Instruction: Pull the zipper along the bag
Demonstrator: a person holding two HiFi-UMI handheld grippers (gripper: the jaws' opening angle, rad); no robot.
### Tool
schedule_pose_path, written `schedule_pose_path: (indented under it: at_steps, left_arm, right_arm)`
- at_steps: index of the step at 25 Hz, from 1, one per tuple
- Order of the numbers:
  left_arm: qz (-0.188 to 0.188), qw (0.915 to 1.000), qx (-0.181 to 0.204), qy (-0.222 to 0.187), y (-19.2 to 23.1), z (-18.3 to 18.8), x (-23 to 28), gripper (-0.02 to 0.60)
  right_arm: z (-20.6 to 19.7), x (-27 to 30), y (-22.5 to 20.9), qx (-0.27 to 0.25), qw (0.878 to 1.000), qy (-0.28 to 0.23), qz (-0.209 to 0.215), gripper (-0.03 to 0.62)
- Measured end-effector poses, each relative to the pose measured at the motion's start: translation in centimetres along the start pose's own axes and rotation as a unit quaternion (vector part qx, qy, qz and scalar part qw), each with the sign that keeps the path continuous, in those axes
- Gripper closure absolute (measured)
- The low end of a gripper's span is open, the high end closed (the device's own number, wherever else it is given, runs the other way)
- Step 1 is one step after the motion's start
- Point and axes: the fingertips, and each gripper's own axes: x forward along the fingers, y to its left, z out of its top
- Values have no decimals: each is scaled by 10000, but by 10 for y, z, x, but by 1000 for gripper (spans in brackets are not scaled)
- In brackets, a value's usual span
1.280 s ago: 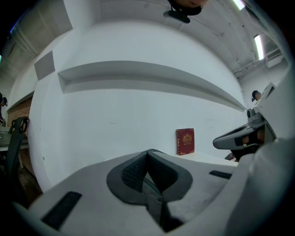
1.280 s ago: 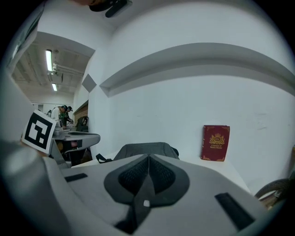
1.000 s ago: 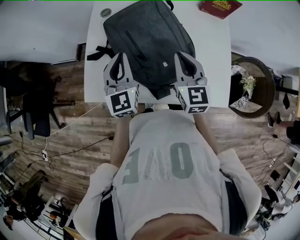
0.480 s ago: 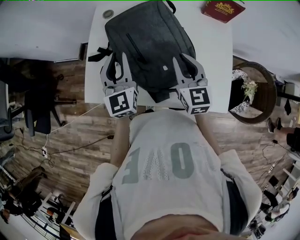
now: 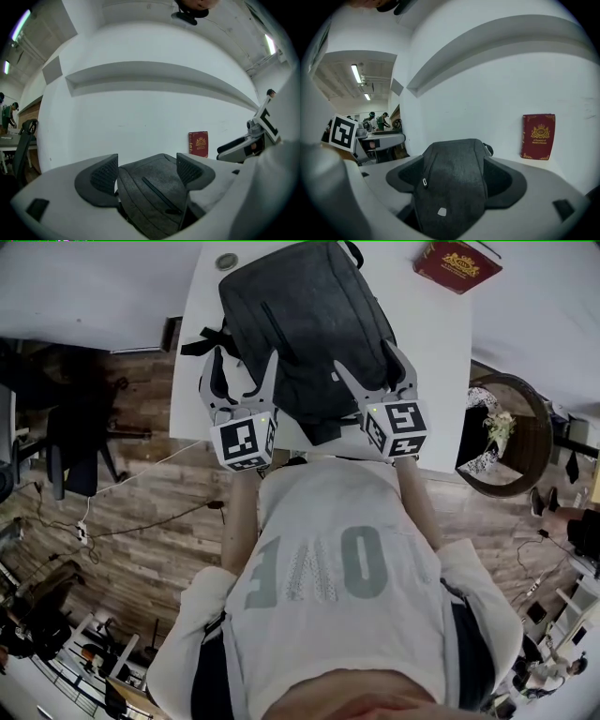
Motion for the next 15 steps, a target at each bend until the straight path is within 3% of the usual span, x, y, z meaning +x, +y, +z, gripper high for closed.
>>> schedule_pose_path:
  at_steps: [4, 8, 9, 11, 13, 15]
  left_arm:
    - [41, 9997, -219, 130, 12, -12, 0, 221]
    - [152, 9956, -729, 561, 42, -42, 5, 222]
    - [233, 9953, -626, 703, 52, -51, 6, 222]
    - [343, 9936, 19, 1075, 69, -69, 6, 222]
    - [261, 9853, 805, 1485, 80, -88, 5, 222]
    - [38, 9741, 1348, 1817, 84, -106, 5, 222]
  right_arm:
    - [-13, 16, 12, -235, 9970, 479, 553, 219]
    - [-5, 38, 10, -749, 9929, 578, 718, 220]
    - [-5, 45, 9, -804, 9918, 617, 780, 220]
    - [-8, 61, 7, -916, 9886, 765, 920, 220]
    - [-19, 78, 4, -1113, 9831, 1014, 1041, 220]
    - [-34, 94, 1, -1386, 9751, 1315, 1130, 220]
